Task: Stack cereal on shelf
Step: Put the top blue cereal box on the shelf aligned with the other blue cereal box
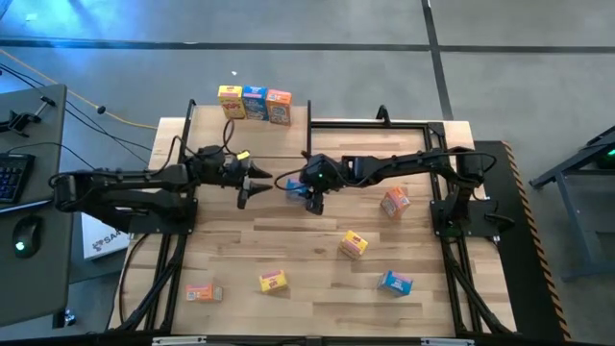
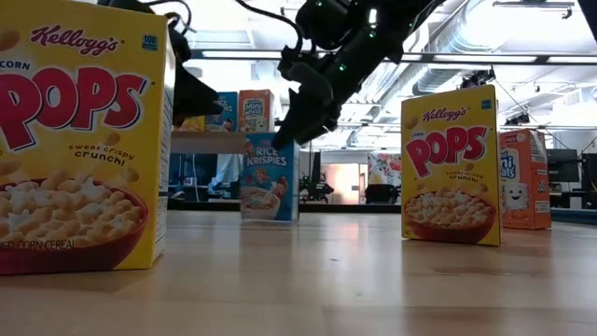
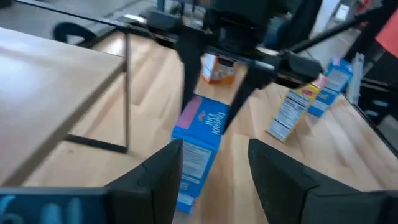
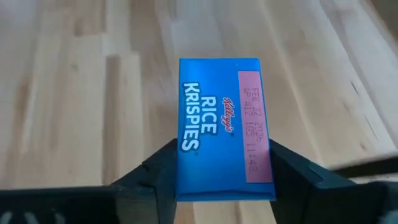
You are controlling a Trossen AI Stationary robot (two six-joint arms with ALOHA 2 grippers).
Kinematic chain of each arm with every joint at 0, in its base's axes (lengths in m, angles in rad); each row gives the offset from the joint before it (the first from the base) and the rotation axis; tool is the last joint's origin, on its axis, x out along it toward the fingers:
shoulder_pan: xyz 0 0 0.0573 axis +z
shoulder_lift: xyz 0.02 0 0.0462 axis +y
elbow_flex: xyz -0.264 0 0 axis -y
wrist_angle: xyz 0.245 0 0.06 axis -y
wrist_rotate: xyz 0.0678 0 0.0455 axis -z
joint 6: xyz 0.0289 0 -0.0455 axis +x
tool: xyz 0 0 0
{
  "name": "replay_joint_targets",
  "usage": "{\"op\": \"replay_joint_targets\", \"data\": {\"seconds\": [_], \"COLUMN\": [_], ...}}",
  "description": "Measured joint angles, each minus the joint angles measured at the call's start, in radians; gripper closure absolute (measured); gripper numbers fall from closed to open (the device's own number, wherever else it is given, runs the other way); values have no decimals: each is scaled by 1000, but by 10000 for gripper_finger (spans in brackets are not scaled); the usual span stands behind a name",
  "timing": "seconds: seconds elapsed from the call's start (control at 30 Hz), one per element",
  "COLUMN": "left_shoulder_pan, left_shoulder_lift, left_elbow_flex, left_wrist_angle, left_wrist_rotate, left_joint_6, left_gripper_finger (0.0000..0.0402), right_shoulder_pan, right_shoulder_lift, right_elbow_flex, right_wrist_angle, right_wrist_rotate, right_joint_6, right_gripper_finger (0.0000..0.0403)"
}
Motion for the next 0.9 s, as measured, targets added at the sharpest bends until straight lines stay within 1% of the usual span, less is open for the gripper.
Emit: {"op": "replay_joint_targets", "data": {"seconds": [0.13,0.27,0.43,0.53,0.73,0.83,0.9], "left_shoulder_pan": [-55,-110,-173,-206,-248,-254,-255], "left_shoulder_lift": [0,0,0,0,0,0,0], "left_elbow_flex": [59,98,104,104,104,104,104], "left_wrist_angle": [-82,-172,-196,-219,-233,-235,-226], "left_wrist_rotate": [-14,-89,-152,-207,-298,-313,-303], "left_joint_6": [9,48,56,56,56,51,40], "left_gripper_finger": [194,159,130,123,121,121,121], "right_shoulder_pan": [0,4,11,16,31,40,47], "right_shoulder_lift": [0,0,0,-4,-13,-26,-33], "right_elbow_flex": [0,0,0,0,0,1,1], "right_wrist_angle": [34,64,117,145,180,197,200], "right_wrist_rotate": [-36,-58,-80,-106,-116,-117,-116], "right_joint_6": [-11,-19,-30,-27,-27,-27,-26], "right_gripper_finger": [236,232,232,232,231,231,231]}}
